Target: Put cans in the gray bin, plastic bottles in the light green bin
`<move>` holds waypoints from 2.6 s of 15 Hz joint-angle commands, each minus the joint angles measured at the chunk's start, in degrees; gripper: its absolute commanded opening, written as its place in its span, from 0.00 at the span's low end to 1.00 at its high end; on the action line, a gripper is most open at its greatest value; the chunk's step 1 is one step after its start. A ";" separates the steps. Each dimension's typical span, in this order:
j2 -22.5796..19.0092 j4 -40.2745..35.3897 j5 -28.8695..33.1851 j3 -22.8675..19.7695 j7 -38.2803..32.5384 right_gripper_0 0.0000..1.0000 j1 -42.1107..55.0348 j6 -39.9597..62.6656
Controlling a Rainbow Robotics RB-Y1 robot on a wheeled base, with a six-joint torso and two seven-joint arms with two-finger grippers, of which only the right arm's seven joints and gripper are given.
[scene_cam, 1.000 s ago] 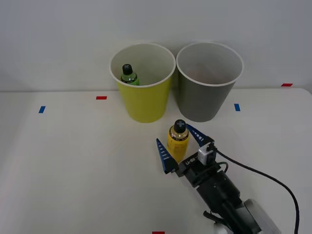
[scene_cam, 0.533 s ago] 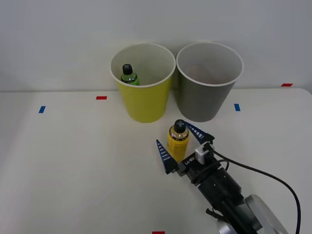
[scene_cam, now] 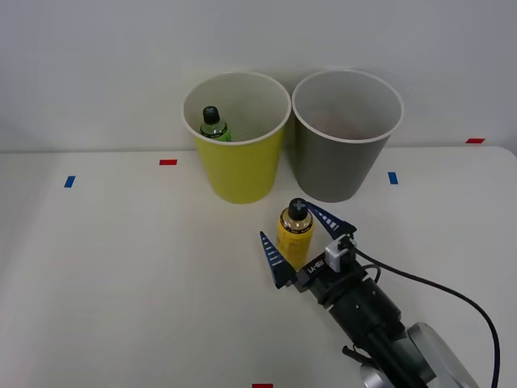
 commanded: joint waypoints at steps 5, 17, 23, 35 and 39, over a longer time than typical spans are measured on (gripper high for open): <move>-0.10 0.00 -0.07 0.07 0.61 0.78 -0.01 -0.01; -0.98 -0.09 -2.27 0.60 0.61 0.00 0.17 -0.62; -7.57 -1.58 -15.71 3.68 0.87 0.00 3.16 -6.95; -16.71 -30.15 -30.65 4.12 -3.26 0.00 3.51 10.54; -11.35 -30.06 -30.74 5.00 -4.67 0.00 -6.42 19.07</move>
